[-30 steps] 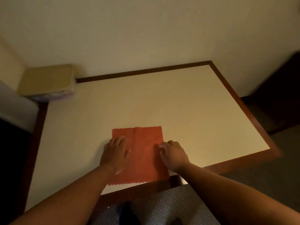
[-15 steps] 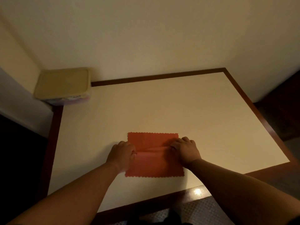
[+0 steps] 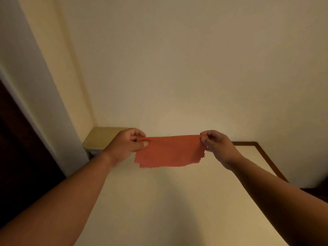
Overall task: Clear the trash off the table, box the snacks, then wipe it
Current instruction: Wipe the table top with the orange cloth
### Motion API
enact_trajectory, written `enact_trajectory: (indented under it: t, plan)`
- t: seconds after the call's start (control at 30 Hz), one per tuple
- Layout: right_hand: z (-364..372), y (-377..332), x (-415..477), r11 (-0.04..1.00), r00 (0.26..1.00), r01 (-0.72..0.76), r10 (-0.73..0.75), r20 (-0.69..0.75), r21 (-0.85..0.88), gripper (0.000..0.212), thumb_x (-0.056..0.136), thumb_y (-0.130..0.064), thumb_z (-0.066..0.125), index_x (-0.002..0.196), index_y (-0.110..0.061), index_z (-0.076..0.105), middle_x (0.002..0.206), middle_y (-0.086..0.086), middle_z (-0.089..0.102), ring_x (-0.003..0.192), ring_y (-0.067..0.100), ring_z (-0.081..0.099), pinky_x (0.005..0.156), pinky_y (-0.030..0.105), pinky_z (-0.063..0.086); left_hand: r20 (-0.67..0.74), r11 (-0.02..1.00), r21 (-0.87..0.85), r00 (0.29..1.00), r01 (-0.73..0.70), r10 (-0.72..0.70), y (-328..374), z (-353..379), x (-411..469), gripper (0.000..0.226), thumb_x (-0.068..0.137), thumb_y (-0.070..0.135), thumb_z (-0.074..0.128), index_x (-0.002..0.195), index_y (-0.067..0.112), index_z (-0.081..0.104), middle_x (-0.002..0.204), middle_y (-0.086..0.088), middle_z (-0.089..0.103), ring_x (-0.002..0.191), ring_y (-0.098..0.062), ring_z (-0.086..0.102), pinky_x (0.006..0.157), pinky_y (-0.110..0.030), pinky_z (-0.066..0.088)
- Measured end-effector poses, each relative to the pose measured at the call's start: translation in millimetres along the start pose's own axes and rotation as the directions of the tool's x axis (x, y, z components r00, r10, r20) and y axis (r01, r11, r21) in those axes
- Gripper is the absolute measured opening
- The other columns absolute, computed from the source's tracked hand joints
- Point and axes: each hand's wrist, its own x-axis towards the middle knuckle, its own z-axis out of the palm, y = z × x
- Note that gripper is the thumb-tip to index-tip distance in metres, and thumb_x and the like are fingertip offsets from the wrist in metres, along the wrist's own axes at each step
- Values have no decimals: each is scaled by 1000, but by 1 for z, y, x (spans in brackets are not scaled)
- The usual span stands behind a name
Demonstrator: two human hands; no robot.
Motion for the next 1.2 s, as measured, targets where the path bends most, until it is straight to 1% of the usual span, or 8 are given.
enact_trajectory:
  t: [0.17,0.27,0.5,0.63,0.73,0.9,1.07,1.2]
  plan:
    - [-22,-96,24,951,989,136,-114,-95,278,24,101,-34,65,123,-24,65,103,4,60,89,25,56,68,43,51,-64,920,-380,995,-96,78,96,-4,-6,39,76,22,85,111,14,70,105,-10,69,100,-30,66,81,-44,57]
    - [-19,-114,21,949,996,-46,20,85,312,57,90,-59,71,134,-26,59,123,2,66,108,28,66,79,49,60,9,879,-461,992,119,-129,102,10,-8,45,91,45,67,122,13,69,119,-16,72,110,-41,67,91,-58,55]
    - [11,-61,14,927,955,-280,297,-30,251,35,96,-32,73,123,-11,64,121,12,66,106,31,64,88,48,58,-34,855,-405,929,323,-367,80,25,-14,24,97,24,64,113,8,70,93,-14,78,76,-28,75,78,-46,60]
    - [37,-74,-6,971,975,71,-116,-188,-229,30,93,-38,74,118,-27,64,117,-6,64,106,18,63,89,34,55,-36,869,-372,931,326,-364,104,29,-8,36,93,22,71,123,3,66,110,-19,75,100,-35,72,86,-53,59]
    - [63,-108,-34,919,928,374,-368,64,-128,9,93,-33,76,98,-27,73,96,-13,71,90,8,66,74,24,55,-19,883,-339,936,325,-352,121,43,-2,41,96,32,68,125,3,62,110,-19,75,96,-33,74,72,-46,62]
    - [80,-127,-39,893,931,365,-346,116,-262,40,73,-58,84,102,-34,72,101,-15,69,93,6,65,78,30,59,153,891,-282,933,356,-325,145,49,-2,77,96,66,43,114,-6,65,100,-18,65,82,-29,66,63,-33,56]
    - [74,-133,-36,907,934,357,-343,101,-223,6,93,-37,74,93,-31,74,86,-11,73,81,10,68,80,45,61,231,888,-343,943,308,-238,158,44,-9,64,98,46,44,131,-8,53,118,-27,64,101,-34,65,98,-42,53]
    - [61,-148,-35,981,978,167,-177,109,98,30,105,-36,57,97,-17,79,93,5,78,89,25,75,85,51,63,291,938,-278,949,205,-121,160,44,-15,45,95,34,47,126,5,61,120,-22,70,113,-31,67,102,-40,48]
